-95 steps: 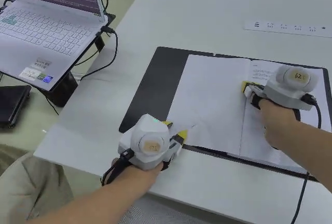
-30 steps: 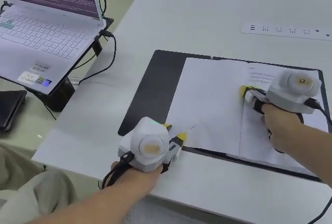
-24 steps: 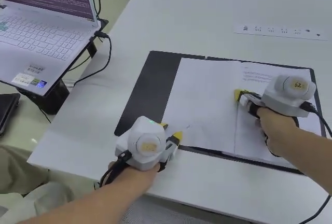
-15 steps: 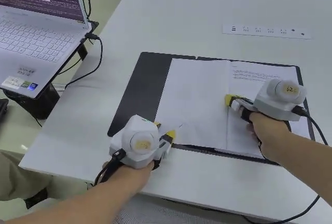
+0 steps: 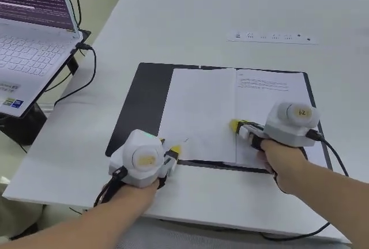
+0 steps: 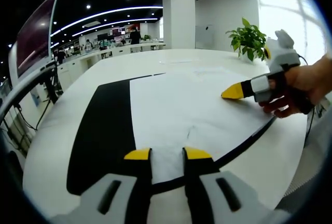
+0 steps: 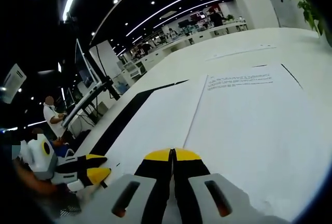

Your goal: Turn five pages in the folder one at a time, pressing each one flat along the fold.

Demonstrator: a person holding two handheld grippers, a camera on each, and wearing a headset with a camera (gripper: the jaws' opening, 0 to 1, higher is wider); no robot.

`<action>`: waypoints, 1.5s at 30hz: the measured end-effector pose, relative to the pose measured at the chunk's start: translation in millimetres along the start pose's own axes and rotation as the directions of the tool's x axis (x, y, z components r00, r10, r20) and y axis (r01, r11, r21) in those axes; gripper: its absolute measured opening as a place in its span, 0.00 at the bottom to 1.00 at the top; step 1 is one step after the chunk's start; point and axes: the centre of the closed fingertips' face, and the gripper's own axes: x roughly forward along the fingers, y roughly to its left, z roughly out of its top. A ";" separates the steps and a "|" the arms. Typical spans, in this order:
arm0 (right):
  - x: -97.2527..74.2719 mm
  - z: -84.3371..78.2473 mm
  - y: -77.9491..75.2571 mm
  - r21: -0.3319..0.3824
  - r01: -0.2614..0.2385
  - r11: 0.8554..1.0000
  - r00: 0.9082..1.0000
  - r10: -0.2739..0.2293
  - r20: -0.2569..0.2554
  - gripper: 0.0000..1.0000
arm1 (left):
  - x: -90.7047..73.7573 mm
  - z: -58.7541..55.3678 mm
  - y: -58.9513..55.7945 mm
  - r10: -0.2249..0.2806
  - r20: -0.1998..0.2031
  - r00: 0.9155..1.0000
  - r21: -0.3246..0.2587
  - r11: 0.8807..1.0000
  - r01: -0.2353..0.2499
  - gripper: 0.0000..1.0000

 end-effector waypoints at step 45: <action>-75.5 -71.2 47.0 0.144 -0.075 0.987 0.981 0.099 -0.167 0.00 | -4.1 2.2 -1.3 0.006 -0.002 1.000 -0.012 1.000 -0.006 0.22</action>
